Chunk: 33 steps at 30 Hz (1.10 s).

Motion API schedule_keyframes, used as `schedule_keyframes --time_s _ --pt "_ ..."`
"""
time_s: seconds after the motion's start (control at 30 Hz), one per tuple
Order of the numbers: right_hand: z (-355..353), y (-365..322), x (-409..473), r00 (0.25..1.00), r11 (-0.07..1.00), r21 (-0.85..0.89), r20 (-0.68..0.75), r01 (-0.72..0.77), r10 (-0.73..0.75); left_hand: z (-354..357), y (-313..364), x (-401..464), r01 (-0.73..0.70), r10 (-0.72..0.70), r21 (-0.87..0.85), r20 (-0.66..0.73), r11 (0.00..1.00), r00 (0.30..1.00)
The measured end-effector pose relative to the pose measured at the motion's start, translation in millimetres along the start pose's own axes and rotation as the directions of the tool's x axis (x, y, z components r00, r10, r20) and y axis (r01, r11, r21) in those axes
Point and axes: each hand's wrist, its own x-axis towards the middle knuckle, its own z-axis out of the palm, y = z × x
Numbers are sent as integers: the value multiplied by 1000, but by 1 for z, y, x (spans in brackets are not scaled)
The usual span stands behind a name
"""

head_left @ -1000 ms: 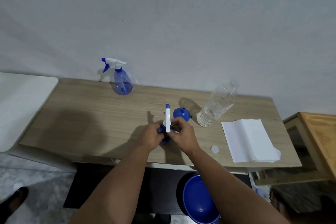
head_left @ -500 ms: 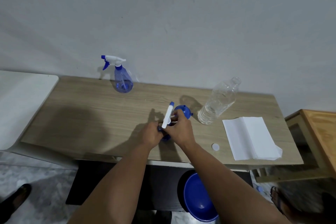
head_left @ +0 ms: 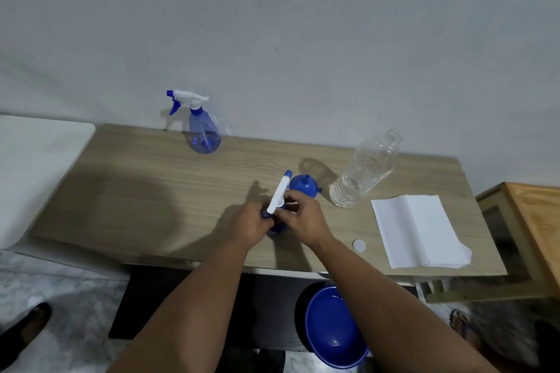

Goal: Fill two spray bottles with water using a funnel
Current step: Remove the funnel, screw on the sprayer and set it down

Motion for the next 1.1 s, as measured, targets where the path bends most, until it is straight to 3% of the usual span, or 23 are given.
schedule_keyframes --time_s 0.33,0.47,0.63,0.7,0.77,0.83,0.93,1.1 --pt "24 7 -7 984 999 -42 -179 -7 0 9 -10 3 57 -53 75 -61 996 997" --pt "27 3 -5 976 998 -35 -214 -51 43 3 -7 -1 18 -18 34 -13 999 1000" --pt "24 -6 -14 914 977 146 -354 -156 199 -7 0 -40 -94 90 46 83 995 993" --pt "26 -7 -25 908 973 188 -369 -135 198 -10 -4 -62 -70 68 20 78 997 995" --pt "33 -13 -37 928 949 275 -292 -151 232 -13 -15 -82 -17 20 -69 46 997 999" --pt "47 -19 -49 952 947 264 -189 -186 240 -23 -35 -102 -39 37 -27 -67 999 997" --pt "68 -27 -68 988 981 125 -37 -146 152 -50 -73 -129 -16 65 193 -248 981 967" --pt "107 -34 -87 979 987 -131 169 -89 111 -95 -115 -150 -6 165 315 -483 949 860"
